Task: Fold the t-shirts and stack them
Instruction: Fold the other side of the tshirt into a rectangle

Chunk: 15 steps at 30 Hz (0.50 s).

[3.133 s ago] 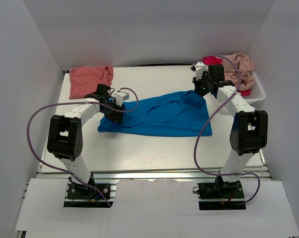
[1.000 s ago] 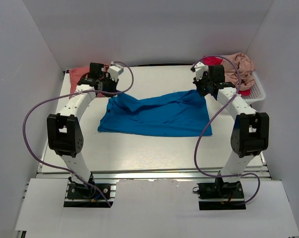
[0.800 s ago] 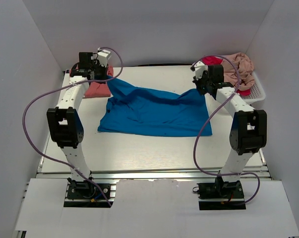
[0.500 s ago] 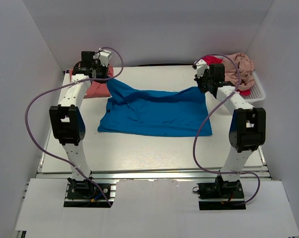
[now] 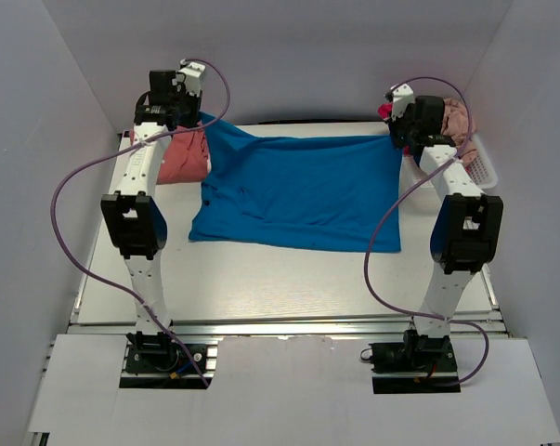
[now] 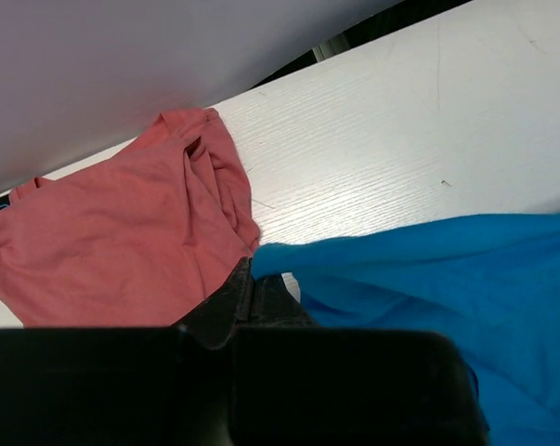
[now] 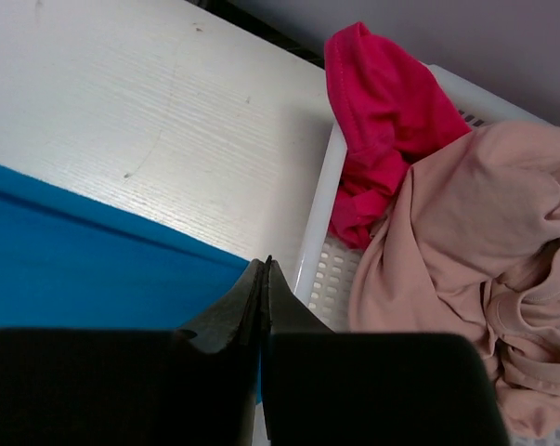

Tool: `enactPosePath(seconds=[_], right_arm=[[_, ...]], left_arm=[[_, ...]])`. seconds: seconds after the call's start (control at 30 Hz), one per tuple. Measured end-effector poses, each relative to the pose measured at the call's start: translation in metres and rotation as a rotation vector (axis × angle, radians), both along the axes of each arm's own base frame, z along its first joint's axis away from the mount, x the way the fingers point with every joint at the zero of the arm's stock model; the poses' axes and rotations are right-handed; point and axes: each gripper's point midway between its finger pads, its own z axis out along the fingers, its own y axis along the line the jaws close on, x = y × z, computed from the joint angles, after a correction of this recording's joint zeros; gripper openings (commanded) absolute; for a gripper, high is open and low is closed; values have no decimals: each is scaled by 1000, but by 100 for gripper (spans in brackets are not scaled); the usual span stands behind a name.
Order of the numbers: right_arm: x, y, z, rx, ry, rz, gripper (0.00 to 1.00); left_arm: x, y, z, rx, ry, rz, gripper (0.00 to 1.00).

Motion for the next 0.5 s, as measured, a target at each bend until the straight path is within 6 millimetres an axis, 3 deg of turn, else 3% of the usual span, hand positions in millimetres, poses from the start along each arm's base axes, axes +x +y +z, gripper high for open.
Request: enactPosePath(seconds=[0.23,0.5], right_arm=[[10,5,-16,30,30,13,0],[-3,11,-35,42,72,38,0]], left_arm=[[6,6,-4,18,-9,29,0],[5,5,-17,19,16,25,0]])
